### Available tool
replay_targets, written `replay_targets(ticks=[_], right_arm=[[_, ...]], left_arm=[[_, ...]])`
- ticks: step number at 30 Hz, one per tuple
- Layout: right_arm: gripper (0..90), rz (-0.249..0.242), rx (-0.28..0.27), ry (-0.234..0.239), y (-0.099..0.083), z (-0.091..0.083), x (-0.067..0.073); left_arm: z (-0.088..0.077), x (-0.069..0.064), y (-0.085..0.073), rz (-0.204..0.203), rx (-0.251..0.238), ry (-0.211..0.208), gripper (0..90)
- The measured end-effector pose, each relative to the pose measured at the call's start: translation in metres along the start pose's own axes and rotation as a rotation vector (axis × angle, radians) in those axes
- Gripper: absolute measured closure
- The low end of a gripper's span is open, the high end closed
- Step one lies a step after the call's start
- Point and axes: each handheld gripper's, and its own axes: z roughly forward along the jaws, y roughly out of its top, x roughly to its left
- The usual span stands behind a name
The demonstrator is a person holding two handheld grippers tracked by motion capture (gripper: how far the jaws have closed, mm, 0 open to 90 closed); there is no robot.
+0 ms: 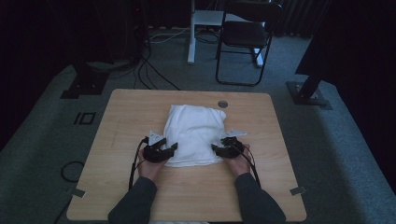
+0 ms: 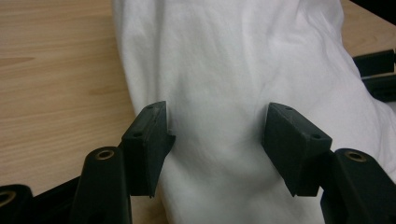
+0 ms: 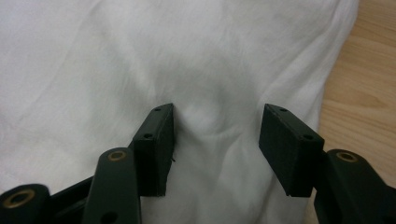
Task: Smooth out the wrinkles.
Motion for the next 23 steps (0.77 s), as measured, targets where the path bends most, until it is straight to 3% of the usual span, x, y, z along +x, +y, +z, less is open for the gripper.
replay_targets(ticks=[5,9,11,12,17,18,23], right_arm=[[40.3,0.016,-0.025,0.003,0.001,-0.002,0.000],[36.6,0.031,-0.095,0.033,0.007,-0.023,-0.002],[35.7,0.029,-0.111,0.034,0.008,-0.030,-0.002],[34.5,0.031,-0.131,0.031,0.010,-0.041,-0.004],[34.1,0.041,-0.158,0.016,0.005,-0.057,-0.012],[34.0,0.054,-0.155,0.005,0.001,-0.061,-0.018],[34.0,0.124,-0.154,0.012,-0.004,-0.065,-0.033]], left_arm=[[-0.011,0.001,0.004,-0.003,-0.033,0.013,40.3],[-0.032,0.006,0.006,-0.013,-0.089,0.010,40.3],[-0.035,0.008,0.006,-0.013,-0.095,0.013,40.3],[-0.041,0.012,0.009,-0.038,-0.107,0.014,40.4],[-0.050,0.017,0.010,-0.017,-0.094,0.032,40.3],[-0.054,0.020,0.007,-0.003,-0.084,0.042,40.3],[-0.060,0.029,0.004,-0.028,-0.079,0.049,40.5]])
